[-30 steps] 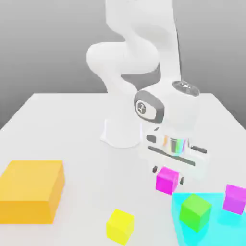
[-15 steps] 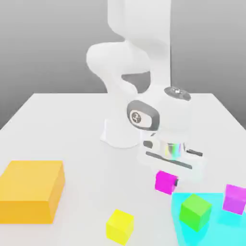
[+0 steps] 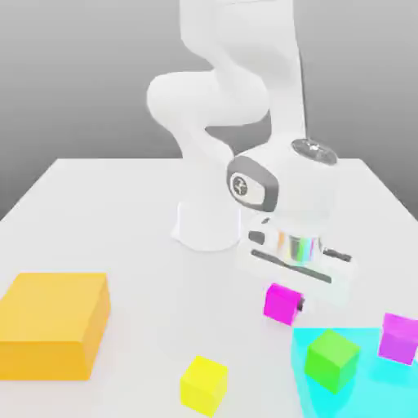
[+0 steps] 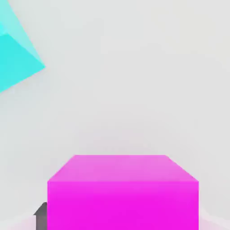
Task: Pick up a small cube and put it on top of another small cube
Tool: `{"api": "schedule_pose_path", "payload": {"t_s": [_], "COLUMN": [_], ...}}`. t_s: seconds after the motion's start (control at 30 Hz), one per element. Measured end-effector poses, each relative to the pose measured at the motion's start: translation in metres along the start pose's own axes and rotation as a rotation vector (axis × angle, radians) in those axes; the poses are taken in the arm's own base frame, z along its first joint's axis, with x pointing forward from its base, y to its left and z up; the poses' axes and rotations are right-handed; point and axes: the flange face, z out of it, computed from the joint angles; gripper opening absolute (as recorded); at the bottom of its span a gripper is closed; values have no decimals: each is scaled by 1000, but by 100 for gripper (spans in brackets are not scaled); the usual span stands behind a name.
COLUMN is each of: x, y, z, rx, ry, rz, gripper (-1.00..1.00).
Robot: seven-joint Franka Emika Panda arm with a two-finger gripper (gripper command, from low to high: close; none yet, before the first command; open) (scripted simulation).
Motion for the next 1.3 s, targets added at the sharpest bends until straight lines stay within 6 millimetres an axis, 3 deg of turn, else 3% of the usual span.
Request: {"api": "schedule_pose_path", "payload": {"t_s": [0.7,0.93,1.27,1.3], "x": [5,-35,-81,-82], "y": [9,-57,-146,-151], "z": [-45,-87,-164,-160], "rx": [46,60,73,73], "ry": [-49,-74,-33,-28], "rz": [-7,-407,-1006,-1032], "gripper": [-100,-100,-100,-100]}}
